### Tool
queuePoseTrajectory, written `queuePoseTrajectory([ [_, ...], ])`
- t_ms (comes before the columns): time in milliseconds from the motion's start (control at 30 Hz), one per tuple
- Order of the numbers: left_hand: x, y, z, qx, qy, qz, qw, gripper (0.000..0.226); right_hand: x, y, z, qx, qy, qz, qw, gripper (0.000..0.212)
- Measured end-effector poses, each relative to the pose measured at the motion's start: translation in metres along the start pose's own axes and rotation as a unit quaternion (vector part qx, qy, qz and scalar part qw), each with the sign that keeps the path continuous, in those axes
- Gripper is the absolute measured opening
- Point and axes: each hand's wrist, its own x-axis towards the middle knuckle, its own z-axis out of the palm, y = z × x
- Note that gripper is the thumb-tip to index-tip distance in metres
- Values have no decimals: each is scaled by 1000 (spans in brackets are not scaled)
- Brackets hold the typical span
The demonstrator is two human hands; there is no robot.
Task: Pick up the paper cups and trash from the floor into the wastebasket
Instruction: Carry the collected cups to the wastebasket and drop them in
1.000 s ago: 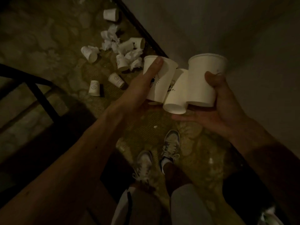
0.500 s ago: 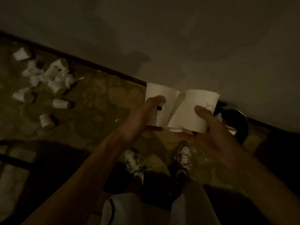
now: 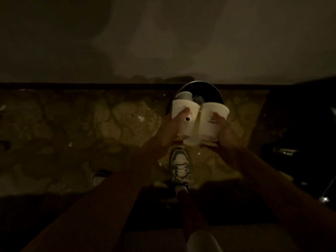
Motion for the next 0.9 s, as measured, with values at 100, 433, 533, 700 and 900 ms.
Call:
queuePoseTrajectory([
  [100,45,-6,26,7,18,-4,1000,32,46,-4,-18,-22,7,19,1000,45],
  [433,134,-20,46,25,81,-28,996,59,126,-11,-26,-137,-5,24,990,63],
  [533,129,-25,37,87,72,-4,994,54,122,-12,-31,-243,-2,3,970,52],
  [700,74,8,0,222,159,151,950,20,74,-37,-12,-371,-40,-91,923,18],
  [900,-80,99,-93,369,209,265,866,19,-54,-77,70,-487,-130,-318,803,11],
])
